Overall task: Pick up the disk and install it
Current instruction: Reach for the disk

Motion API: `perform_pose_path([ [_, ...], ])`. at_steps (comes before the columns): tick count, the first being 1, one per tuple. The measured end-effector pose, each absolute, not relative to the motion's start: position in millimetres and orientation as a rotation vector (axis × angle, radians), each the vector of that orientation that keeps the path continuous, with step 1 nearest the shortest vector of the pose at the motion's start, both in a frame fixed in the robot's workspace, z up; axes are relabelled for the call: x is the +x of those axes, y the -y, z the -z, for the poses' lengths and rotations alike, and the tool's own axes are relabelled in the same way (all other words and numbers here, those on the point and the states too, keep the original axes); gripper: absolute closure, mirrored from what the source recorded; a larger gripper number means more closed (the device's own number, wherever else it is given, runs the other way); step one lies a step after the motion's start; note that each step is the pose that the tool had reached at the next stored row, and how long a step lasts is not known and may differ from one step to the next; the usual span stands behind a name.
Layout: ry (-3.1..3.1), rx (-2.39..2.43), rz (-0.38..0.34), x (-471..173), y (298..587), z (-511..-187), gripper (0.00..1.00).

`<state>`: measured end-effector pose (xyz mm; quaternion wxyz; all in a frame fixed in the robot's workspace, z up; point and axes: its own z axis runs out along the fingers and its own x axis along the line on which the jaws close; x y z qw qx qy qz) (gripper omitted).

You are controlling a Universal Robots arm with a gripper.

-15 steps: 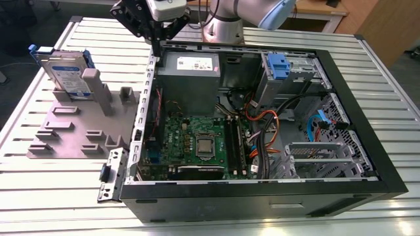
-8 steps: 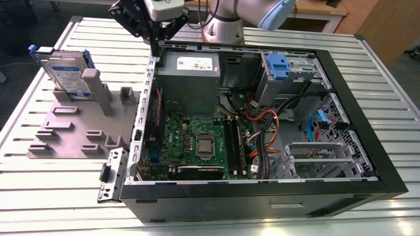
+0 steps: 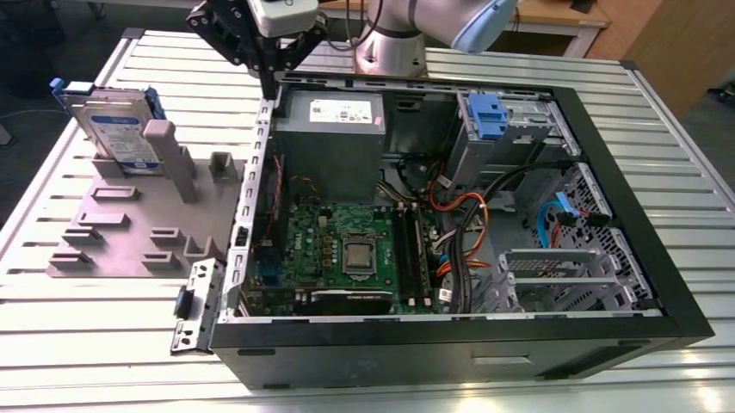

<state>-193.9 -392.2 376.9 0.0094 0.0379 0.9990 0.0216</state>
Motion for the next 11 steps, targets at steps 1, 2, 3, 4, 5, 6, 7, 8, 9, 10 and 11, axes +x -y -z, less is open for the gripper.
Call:
perform_pose_path([
  [1,-3.12,0.119,-0.067,-194.3,392.2,-376.8,0.89],
  [2,-3.12,0.118,-0.067,-194.6,392.2,-376.8,0.89],
  [3,-3.12,0.119,-0.067,-195.0,392.2,-376.7,0.89],
  [4,-3.12,0.119,-0.067,-195.4,392.2,-376.7,0.89],
  [5,-3.12,0.119,-0.067,-195.8,392.2,-376.6,0.89],
  [6,-3.12,0.119,-0.067,-196.2,392.2,-376.6,0.89],
  [7,-3.12,0.118,-0.067,-196.6,392.2,-376.6,0.89],
  [8,-3.12,0.119,-0.067,-196.9,392.2,-376.5,0.89],
  [9,-3.12,0.118,-0.067,-197.3,392.2,-376.5,0.89],
  [10,-3.12,0.119,-0.067,-197.7,392.2,-376.4,0.89],
  [11,-3.12,0.119,-0.067,-198.1,392.2,-376.4,0.89],
])
